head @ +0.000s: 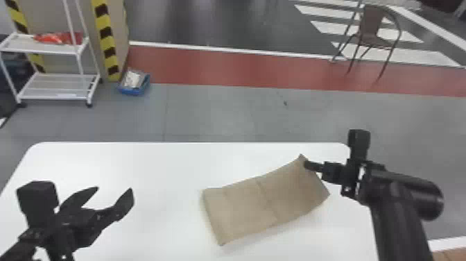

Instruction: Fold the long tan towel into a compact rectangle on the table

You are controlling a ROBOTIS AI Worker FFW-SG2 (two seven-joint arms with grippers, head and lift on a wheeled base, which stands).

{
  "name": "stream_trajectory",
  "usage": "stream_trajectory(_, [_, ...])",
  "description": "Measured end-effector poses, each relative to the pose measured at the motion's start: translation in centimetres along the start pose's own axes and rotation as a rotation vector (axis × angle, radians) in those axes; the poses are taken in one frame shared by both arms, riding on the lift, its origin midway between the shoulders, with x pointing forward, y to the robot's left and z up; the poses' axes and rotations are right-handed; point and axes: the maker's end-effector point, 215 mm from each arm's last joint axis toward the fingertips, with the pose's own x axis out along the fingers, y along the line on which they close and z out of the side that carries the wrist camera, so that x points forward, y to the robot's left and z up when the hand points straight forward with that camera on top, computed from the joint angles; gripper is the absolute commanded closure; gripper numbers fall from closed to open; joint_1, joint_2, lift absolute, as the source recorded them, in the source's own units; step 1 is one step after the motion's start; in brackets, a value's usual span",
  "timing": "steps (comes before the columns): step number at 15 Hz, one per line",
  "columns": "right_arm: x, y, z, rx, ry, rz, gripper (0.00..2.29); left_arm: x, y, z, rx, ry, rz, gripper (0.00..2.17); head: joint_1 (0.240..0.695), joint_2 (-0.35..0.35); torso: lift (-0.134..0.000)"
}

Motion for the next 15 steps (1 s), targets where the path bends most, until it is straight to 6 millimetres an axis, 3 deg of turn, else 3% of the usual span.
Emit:
stream_trajectory(2, [1.7, -2.1, -1.6, -0.075, 0.036, -0.079, 1.5, 0.0, 0.0, 0.0, 0.0, -0.003, -0.001, 0.14, 0.695, -0.225, 0.0])
stream_trajectory(8, [2.6, -1.5, -2.1, -0.125, 0.034, -0.061, 1.5, -0.2, 0.2, -0.1, -0.003, -0.002, 0.0, 0.14, 0.695, -0.217, 0.0])
stream_trajectory(10, [2.0, 0.7, -0.9, -0.104, -0.027, 0.017, 1.5, -0.3, 0.5, -0.2, -0.005, -0.002, 0.005, 0.14, 0.695, -0.195, 0.0])
stream_trajectory(13, [-0.3, 5.7, 2.4, -0.053, -0.107, 0.13, 1.5, -0.6, 1.0, -0.3, -0.007, -0.001, 0.012, 0.14, 0.695, -0.154, 0.0])
stream_trajectory(15, [-1.3, 7.0, 5.2, -0.015, -0.162, 0.164, 1.5, -0.9, 1.2, -0.3, -0.008, -0.002, 0.013, 0.14, 0.695, -0.139, 0.0])
